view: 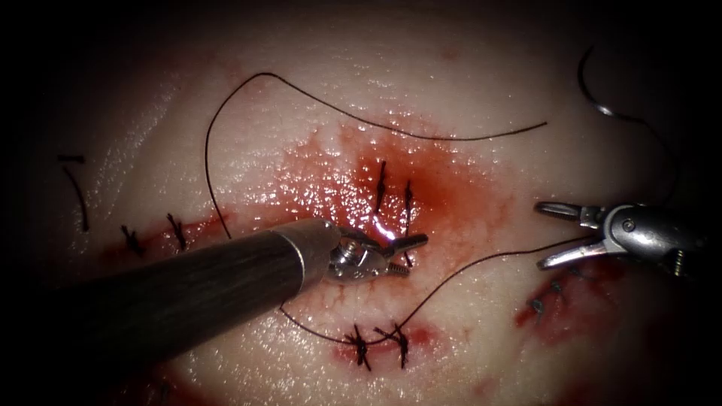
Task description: Wound Closure
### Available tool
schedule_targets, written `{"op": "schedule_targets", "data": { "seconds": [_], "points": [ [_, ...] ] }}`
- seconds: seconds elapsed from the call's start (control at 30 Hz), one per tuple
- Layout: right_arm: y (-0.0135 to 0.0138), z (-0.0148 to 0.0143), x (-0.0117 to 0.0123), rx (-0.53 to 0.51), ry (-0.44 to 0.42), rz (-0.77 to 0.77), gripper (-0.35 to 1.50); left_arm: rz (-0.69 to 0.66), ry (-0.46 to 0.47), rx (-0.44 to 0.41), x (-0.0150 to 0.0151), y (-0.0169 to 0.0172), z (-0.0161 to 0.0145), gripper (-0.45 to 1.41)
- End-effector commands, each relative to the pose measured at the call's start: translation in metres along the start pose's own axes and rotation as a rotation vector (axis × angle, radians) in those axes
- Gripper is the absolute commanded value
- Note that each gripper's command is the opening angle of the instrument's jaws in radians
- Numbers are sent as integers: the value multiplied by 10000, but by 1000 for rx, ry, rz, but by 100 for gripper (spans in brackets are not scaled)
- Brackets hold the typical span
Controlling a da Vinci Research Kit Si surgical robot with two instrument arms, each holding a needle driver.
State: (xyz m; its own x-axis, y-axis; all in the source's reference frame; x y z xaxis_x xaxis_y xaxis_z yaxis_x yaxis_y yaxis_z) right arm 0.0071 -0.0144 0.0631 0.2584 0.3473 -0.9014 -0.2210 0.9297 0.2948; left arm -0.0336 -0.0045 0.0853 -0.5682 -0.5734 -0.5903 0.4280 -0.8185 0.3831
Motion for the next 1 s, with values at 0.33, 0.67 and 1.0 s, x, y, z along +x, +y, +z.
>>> {"op": "schedule_targets", "data": {
  "seconds": [0.33,0.67,1.0],
  "points": [
    [5,15,-11,5,3,7,111,106,42,-2,4,-7,1,-45],
    [14,75,-38,56,78,-327,121,78,182,38,-20,-24,-12,-40],
    [17,136,-87,66,52,-458,125,58,307,53,-27,-27,-19,-45]
  ]
}}
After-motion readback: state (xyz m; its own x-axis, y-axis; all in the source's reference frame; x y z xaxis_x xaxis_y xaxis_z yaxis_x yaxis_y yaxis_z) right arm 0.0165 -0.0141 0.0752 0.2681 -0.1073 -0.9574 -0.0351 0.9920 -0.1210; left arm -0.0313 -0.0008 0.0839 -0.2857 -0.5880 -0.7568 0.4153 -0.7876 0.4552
